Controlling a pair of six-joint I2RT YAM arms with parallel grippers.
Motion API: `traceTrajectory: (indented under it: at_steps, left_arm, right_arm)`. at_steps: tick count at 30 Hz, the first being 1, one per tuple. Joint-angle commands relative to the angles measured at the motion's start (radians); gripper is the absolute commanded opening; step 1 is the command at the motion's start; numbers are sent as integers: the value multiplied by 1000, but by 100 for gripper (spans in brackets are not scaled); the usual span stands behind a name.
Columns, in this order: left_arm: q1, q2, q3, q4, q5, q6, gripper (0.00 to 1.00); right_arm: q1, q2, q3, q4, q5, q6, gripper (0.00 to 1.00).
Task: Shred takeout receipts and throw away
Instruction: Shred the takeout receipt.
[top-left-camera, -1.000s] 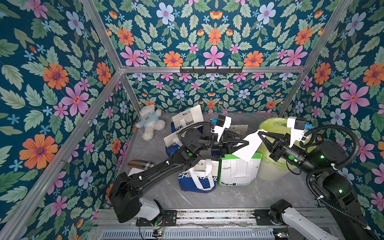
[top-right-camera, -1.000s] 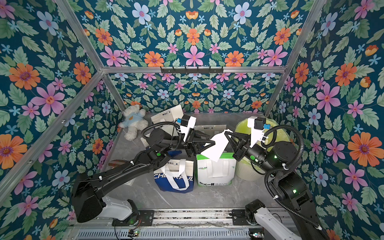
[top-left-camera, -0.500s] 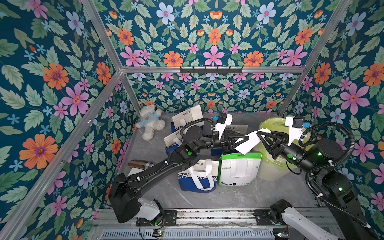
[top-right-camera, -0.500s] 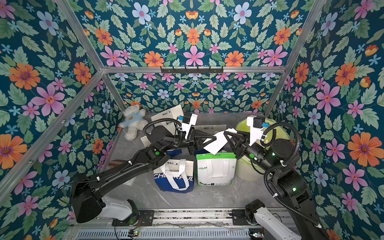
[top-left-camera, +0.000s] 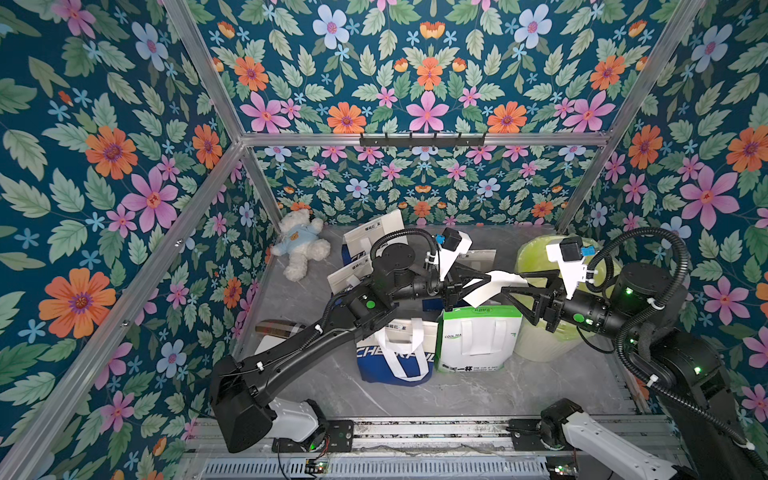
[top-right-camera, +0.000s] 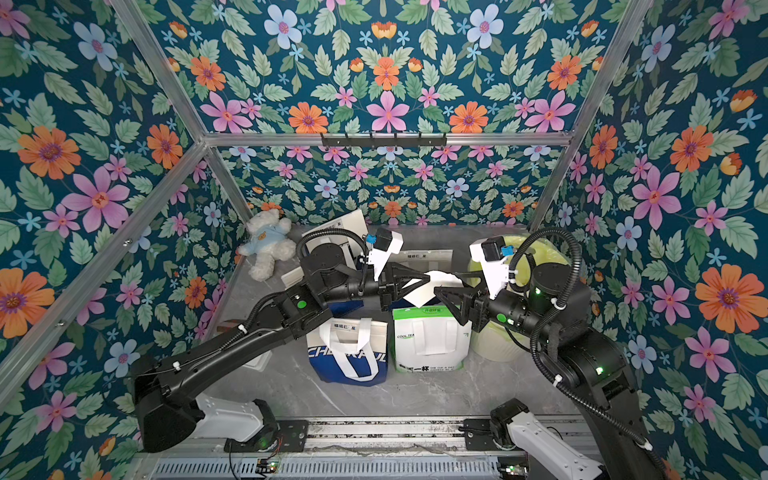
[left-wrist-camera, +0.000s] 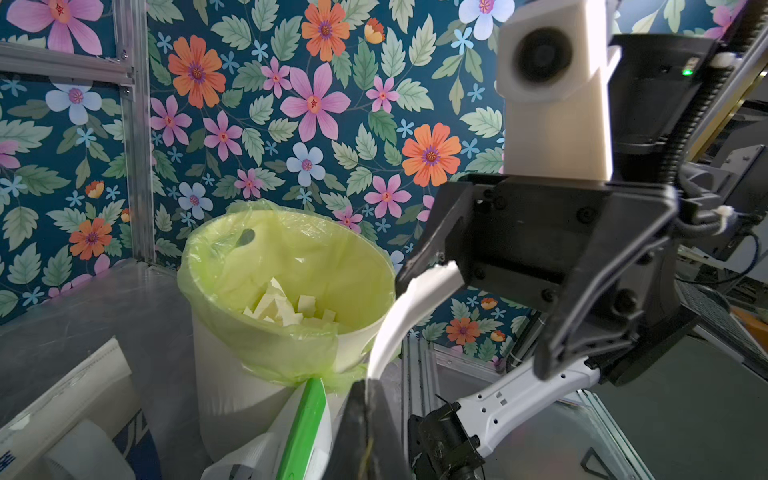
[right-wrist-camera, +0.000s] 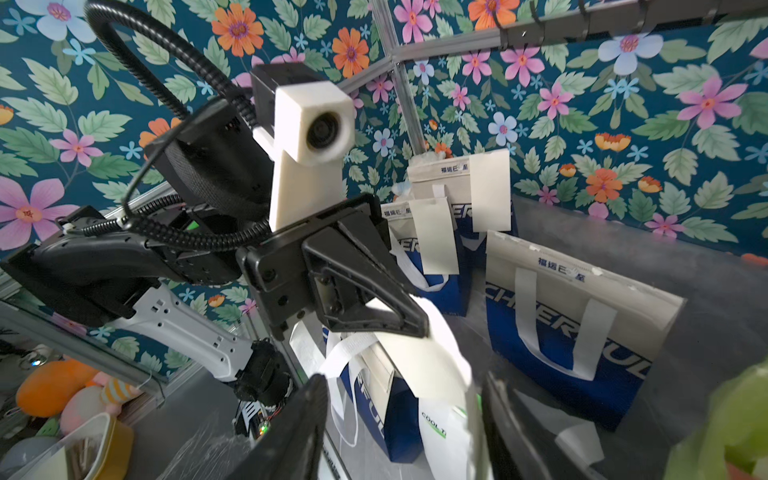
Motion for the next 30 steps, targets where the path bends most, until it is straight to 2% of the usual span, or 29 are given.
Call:
traceTrajectory:
  at_steps: [1, 4, 7, 15, 20, 26, 29, 30]
  left_arm:
    - [-3, -18, -7, -2, 7, 11, 0]
    - [-8, -25, -14, 6, 23, 1, 0]
    - [-16, -25, -14, 9, 26, 1, 0]
    - [-27, -12, -9, 4, 23, 12, 0]
    - [-32, -25, -14, 5, 11, 36, 0]
    - [-51, -41, -34, 27, -19, 89, 0]
    - [-70, -44, -43, 31, -38, 130, 0]
    - [-77, -42, -46, 31, -41, 147, 0]
  right_arm:
    - [0, 0, -19, 3, -24, -31, 57]
    - [-1, -15, -46, 34, 17, -31, 58]
    - [1, -17, -51, 54, -1, -27, 57]
    - [1, -7, -45, 113, -61, 2, 28]
    - [0, 5, -39, 102, -64, 2, 20]
    - [1, 17, -40, 95, -28, 34, 18]
    - [0, 26, -35, 90, -17, 50, 2]
    - [0, 29, -33, 92, -14, 58, 0]
